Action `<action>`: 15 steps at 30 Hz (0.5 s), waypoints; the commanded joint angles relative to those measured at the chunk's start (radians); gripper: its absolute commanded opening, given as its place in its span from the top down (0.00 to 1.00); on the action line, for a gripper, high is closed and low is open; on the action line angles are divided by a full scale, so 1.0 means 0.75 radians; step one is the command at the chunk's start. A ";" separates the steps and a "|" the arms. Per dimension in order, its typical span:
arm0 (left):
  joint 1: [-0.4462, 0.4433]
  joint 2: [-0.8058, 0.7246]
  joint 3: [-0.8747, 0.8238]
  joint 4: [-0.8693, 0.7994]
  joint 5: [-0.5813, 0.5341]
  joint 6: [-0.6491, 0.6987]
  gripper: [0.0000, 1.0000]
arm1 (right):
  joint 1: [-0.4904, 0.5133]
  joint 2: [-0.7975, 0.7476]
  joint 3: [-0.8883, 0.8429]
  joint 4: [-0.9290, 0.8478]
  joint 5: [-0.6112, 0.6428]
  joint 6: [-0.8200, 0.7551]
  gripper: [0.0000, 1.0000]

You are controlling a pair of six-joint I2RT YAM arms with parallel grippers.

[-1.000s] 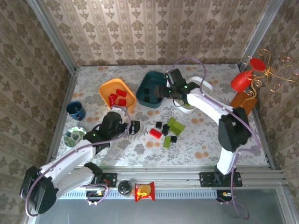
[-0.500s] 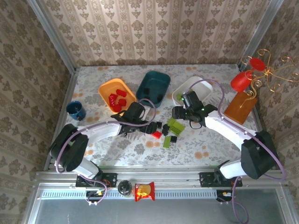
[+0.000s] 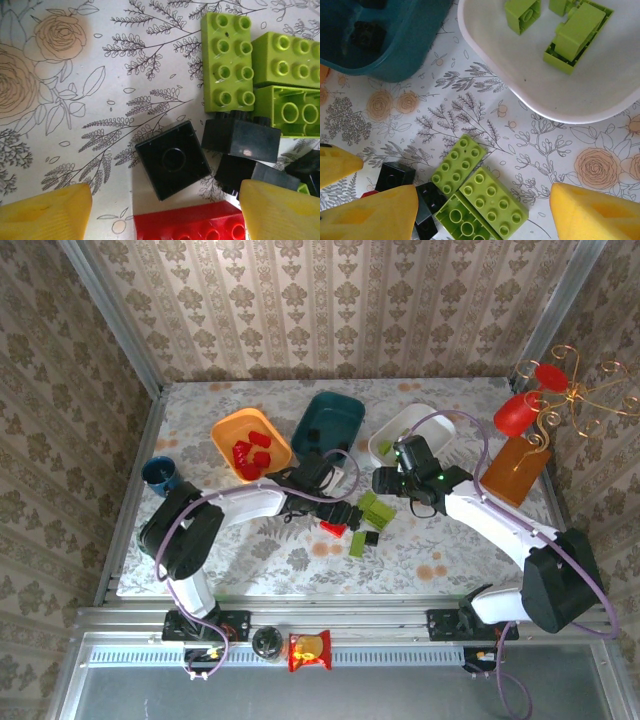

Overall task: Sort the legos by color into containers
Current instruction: Pick up the lego from the center of the table.

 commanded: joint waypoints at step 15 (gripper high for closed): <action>-0.008 0.159 0.122 -0.111 -0.158 0.025 0.36 | -0.024 -0.060 -0.034 0.003 0.031 0.022 0.28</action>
